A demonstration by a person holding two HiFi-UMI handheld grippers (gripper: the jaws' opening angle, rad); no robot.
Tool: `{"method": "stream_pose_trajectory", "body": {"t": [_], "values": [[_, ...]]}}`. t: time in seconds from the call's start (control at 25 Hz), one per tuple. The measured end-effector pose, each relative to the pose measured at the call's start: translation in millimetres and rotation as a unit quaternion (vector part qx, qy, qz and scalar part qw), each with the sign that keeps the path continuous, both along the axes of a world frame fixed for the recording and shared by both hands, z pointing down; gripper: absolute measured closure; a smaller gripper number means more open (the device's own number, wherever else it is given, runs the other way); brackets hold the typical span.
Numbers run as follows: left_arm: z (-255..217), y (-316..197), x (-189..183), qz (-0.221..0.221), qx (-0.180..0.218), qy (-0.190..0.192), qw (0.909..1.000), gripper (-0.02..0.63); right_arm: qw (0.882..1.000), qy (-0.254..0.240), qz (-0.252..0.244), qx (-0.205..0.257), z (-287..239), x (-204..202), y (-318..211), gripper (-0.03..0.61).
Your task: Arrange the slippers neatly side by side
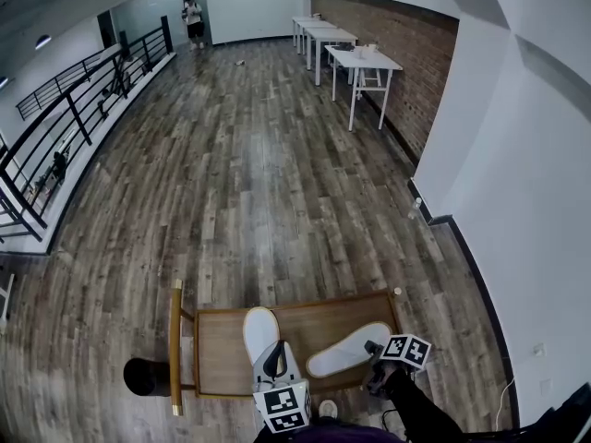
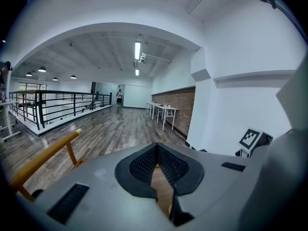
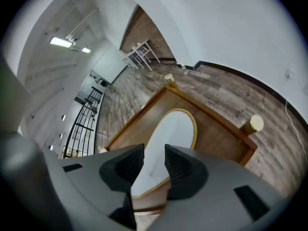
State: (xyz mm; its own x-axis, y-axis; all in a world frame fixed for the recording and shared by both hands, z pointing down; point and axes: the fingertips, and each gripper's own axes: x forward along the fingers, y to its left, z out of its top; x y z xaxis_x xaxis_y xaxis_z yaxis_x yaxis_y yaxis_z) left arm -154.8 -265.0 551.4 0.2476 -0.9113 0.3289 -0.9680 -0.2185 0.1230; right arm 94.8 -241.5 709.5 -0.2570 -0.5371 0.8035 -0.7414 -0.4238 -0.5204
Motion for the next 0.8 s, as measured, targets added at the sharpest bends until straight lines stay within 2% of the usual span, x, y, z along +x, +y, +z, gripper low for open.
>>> {"method": "stream_pose_trajectory", "body": {"t": [0.24,0.36,0.44,0.48,0.68,0.8], "values": [[2.3,-4.7,-5.2,-0.005,-0.005,-0.002,1.0,0.612,0.997,-0.04,0.048,-0.048,23.0,-3.6,3.5,0.471],[3.9,-5.6,-8.1,-0.01,-0.007,-0.002,0.9999,0.612,0.997,-0.036,0.043,-0.059,29.5,-5.4,4.0,0.471],[6.0,-5.6,-10.3,-0.014,-0.008,-0.003,0.9999,0.612,0.997,-0.037,0.029,-0.062,32.1,-8.1,4.1,0.494],[7.2,-5.5,-11.9,-0.016,-0.009,-0.003,0.9998,0.612,0.997,-0.038,0.021,-0.063,32.8,-9.9,3.9,0.548],[8.9,-5.6,-18.1,-0.024,-0.016,-0.003,0.9996,0.612,0.997,-0.026,-0.042,-0.053,22.1,-19.7,-7.4,0.563],[10.6,-4.7,-18.2,-0.027,-0.016,-0.002,0.9995,0.612,0.994,-0.015,-0.105,-0.039,9.6,-29.7,-20.0,0.565]]}}
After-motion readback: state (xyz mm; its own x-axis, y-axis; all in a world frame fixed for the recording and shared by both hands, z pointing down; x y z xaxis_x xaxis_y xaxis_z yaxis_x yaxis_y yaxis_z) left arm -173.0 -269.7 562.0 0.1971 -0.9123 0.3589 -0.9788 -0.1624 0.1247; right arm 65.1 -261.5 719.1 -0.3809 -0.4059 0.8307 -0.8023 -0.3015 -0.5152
